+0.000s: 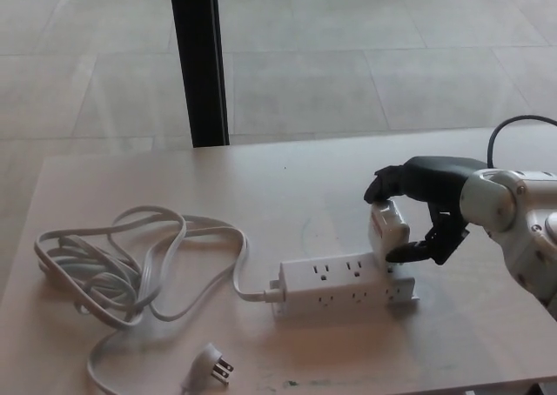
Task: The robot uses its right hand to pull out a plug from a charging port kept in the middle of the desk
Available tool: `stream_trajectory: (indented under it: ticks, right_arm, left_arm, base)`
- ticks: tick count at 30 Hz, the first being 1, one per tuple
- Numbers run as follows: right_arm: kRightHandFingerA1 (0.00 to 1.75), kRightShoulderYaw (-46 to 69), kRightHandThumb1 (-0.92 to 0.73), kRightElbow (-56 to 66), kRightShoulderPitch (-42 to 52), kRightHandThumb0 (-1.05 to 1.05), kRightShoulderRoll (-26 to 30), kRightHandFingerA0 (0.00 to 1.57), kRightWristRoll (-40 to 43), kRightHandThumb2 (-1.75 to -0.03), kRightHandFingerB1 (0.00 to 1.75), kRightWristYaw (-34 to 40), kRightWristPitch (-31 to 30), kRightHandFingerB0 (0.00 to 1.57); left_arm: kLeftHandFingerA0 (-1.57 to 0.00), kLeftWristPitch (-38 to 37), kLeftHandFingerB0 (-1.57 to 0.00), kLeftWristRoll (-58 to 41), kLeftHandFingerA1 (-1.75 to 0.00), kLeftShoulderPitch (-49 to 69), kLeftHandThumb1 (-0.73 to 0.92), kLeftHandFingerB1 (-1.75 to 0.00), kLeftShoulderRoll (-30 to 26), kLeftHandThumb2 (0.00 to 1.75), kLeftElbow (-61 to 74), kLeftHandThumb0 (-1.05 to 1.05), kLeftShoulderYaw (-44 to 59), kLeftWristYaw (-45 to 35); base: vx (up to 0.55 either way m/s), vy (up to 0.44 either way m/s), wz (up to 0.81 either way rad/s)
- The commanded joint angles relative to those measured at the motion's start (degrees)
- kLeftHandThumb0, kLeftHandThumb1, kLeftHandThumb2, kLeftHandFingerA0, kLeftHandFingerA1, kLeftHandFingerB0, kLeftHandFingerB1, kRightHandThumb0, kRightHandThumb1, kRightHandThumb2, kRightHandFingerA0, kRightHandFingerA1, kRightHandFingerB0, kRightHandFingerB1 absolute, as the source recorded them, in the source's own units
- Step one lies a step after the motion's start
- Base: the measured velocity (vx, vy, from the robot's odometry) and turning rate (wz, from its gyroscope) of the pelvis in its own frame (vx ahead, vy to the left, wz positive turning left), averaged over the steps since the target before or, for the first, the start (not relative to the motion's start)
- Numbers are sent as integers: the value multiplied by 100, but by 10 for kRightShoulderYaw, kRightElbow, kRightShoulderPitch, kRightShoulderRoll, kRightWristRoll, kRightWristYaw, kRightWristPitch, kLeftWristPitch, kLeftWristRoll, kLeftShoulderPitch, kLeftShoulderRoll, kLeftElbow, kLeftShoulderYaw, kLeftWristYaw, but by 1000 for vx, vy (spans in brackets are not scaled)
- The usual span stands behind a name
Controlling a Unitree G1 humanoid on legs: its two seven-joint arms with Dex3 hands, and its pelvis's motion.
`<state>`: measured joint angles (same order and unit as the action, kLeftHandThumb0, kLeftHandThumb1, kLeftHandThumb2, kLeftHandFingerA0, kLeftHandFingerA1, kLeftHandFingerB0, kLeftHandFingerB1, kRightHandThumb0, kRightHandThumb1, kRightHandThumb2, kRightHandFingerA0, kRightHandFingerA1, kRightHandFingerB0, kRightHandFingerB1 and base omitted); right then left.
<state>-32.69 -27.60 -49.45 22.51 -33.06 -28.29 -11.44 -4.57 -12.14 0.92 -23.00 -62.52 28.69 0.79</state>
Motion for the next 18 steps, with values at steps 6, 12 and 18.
stream_trajectory:
  ticks: [6,12,18]
  right_arm:
    - [134,-2,-42,-22,6,-63,38,92,-46,-81,53,3,-4,38]
    - [107,9,-52,-19,19,-47,42,62,-40,-55,43,8,12,51]
    - [118,18,-56,-10,30,-46,12,79,-32,-58,44,9,10,62]
  left_arm:
    - [-81,-14,-65,-10,-49,7,58,-40,0,58,3,-53,3,2]
    - [-83,-13,-67,-10,-50,9,60,-41,1,59,6,-54,3,3]
    - [-80,-20,-65,-13,-49,7,62,-41,0,59,-3,-55,5,-3]
  base:
    - [0,0,0]
    - [0,0,0]
    - [0,0,0]
